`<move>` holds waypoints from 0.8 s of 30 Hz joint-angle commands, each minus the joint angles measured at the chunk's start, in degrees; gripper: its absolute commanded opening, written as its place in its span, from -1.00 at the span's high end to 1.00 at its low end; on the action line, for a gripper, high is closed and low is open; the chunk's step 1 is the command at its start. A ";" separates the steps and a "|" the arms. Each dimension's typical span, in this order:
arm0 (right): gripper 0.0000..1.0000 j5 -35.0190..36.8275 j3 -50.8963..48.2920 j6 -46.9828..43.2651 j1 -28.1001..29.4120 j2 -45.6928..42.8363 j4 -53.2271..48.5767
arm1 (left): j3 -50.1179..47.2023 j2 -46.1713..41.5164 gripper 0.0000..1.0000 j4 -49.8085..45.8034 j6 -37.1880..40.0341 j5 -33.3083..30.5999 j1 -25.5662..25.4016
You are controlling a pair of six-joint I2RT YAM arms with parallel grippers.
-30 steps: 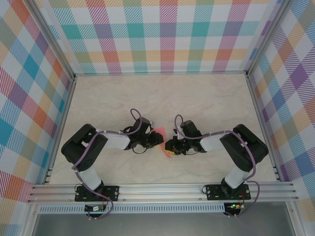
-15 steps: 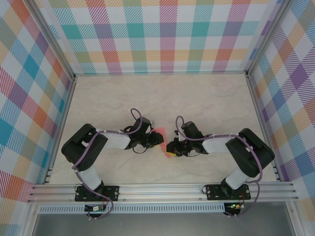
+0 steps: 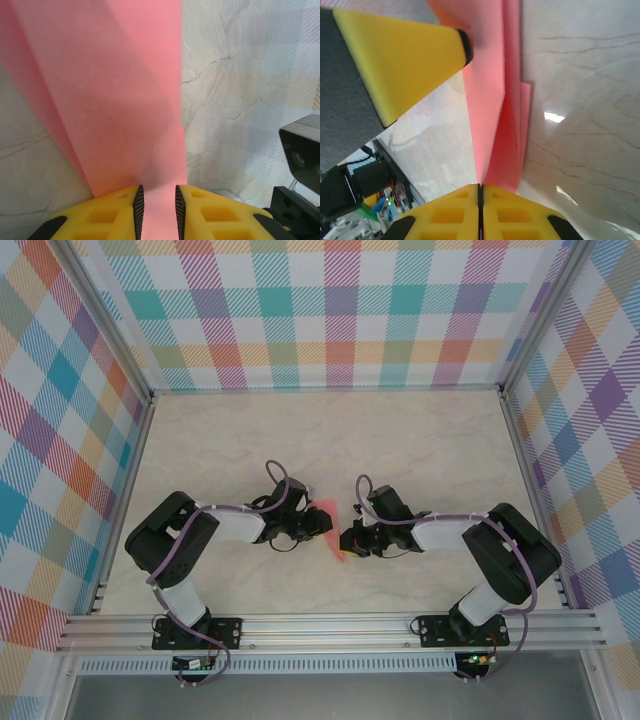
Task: Fold a paper plane with a square sheet of paper (pick it up from the middle)
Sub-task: Fold the wing for the fifth time at the center of the table.
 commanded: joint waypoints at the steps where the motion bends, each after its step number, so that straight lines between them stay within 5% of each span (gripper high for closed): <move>1: 0.84 -4.47 2.50 -4.14 2.35 2.74 -1.51 | 0.28 2.16 0.48 -4.37 -0.10 0.03 -0.48; 14: 0.82 -2.36 3.34 -5.42 4.85 8.99 -7.27 | 0.12 2.98 0.49 -4.44 -2.24 -0.37 -0.55; 24: 0.74 0.03 0.40 0.12 5.66 5.30 -3.88 | 0.21 2.75 0.49 -4.98 -2.40 -0.63 -0.55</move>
